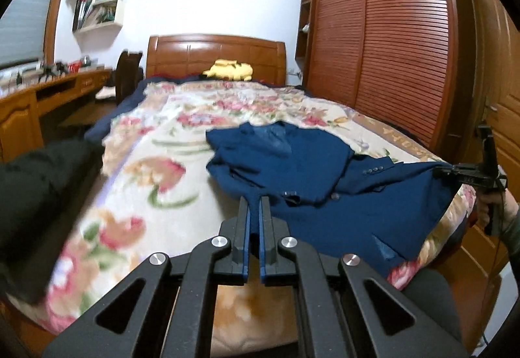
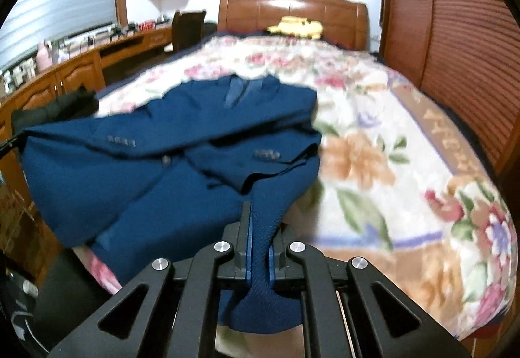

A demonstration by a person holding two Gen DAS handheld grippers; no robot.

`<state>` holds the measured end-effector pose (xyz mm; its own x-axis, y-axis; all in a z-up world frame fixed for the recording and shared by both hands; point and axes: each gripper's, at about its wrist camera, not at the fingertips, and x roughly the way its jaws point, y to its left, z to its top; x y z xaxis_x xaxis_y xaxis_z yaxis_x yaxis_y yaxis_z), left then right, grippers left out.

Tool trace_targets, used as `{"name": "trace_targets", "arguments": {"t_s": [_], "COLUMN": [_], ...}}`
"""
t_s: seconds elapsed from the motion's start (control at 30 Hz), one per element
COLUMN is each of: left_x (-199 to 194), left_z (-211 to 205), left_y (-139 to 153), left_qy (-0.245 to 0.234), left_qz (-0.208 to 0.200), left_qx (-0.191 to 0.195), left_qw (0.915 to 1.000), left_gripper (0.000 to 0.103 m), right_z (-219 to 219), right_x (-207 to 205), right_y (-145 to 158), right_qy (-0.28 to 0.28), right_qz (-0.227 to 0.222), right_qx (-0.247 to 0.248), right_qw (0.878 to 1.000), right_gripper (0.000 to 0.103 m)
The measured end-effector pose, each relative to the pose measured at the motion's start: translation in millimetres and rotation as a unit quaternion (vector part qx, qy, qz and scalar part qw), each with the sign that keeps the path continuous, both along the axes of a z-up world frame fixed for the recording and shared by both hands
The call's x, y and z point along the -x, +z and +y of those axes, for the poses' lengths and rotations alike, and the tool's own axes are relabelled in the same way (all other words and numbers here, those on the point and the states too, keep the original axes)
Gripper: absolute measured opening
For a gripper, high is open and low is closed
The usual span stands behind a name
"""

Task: Fold large clothes
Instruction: 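Lift the hem with both grippers and carry it toward the collar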

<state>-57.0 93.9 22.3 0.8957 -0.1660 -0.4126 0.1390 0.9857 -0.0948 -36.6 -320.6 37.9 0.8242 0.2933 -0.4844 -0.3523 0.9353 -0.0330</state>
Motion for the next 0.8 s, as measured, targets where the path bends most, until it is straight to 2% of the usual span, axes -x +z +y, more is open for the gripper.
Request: {"name": "trace_targets", "arguments": {"t_s": [0.3,0.8], "left_x": [2.6,37.6], "left_z": [-21.3,-20.3], "left_y": [73.0,172.5], "left_qy": [-0.011,-0.005], "left_qz": [-0.066,-0.153], "left_qx": [-0.031,-0.041], "left_qw": [0.9973,0.9874], "left_gripper": [0.004,0.004], "right_z": [3.7,-25.0], "right_x": [35.4,116.5], "right_y": [42.4,85.0], "right_qy": [-0.002,0.012], "right_qz": [-0.073,-0.173], "right_qx": [-0.009,-0.027], "right_qw": [0.997,0.985], "right_gripper": [0.005,0.005]}}
